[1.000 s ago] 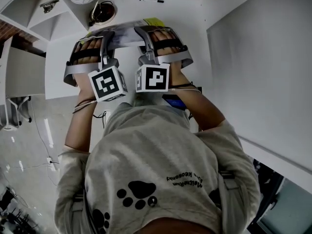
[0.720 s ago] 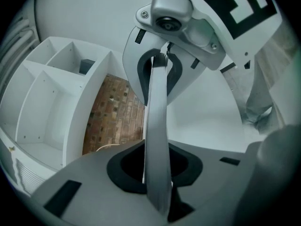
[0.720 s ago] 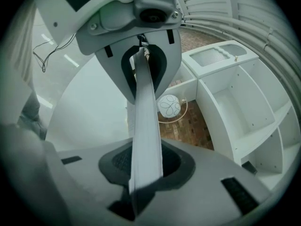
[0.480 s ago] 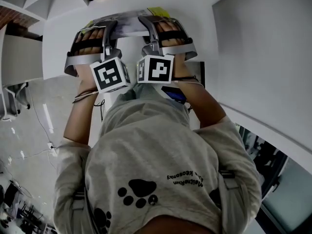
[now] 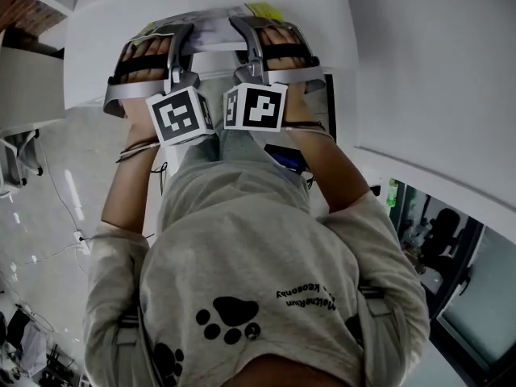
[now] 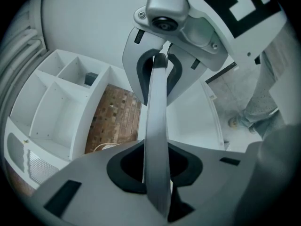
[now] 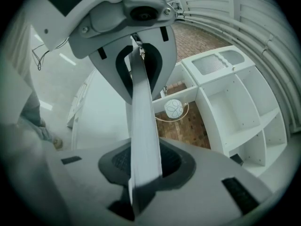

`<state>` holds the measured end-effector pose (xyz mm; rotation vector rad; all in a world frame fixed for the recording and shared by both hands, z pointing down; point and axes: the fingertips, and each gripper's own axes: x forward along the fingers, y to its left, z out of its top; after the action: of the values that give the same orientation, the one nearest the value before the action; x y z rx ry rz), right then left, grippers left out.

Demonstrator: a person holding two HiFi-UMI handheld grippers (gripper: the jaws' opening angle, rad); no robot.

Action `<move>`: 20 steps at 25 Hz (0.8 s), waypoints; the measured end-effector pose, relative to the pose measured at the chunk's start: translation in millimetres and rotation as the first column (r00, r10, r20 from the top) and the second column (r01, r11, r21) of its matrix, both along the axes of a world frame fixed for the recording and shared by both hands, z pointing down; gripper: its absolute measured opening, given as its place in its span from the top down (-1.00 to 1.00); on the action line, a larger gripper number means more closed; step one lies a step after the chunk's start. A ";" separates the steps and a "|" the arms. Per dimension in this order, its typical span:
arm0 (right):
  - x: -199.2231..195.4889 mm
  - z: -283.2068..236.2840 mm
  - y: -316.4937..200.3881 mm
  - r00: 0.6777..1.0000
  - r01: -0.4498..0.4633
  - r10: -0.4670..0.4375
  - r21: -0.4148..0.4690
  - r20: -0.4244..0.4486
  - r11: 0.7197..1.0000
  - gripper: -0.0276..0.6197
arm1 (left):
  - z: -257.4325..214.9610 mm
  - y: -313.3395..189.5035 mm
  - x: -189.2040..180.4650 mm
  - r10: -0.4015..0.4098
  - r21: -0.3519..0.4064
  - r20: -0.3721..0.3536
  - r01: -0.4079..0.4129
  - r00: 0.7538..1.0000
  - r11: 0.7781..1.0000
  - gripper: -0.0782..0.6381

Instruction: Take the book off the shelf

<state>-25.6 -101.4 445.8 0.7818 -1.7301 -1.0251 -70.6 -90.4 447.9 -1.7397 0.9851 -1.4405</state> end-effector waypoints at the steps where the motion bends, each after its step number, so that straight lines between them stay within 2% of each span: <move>1: -0.7 0.2 4.7 1.000 -0.002 0.002 0.002 -0.002 1.000 0.64 | 0.5 4.7 -0.8 0.001 0.002 -0.003 -0.001 1.000 1.000 0.57; 10: 6.2 9.9 27.4 1.000 -0.003 0.003 -0.002 -0.011 1.000 0.64 | 10.5 27.7 6.0 -0.002 0.006 -0.016 0.002 1.000 1.000 0.56; 20: 28.2 52.6 9.4 1.000 -0.008 0.008 -0.037 -0.001 0.999 0.64 | 52.2 9.8 27.1 -0.009 -0.004 -0.034 0.009 0.999 1.000 0.56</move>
<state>2.6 -91.9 498.4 0.7639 -1.7392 -0.9858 -43.5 -80.6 500.1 -1.7697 1.0104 -1.4233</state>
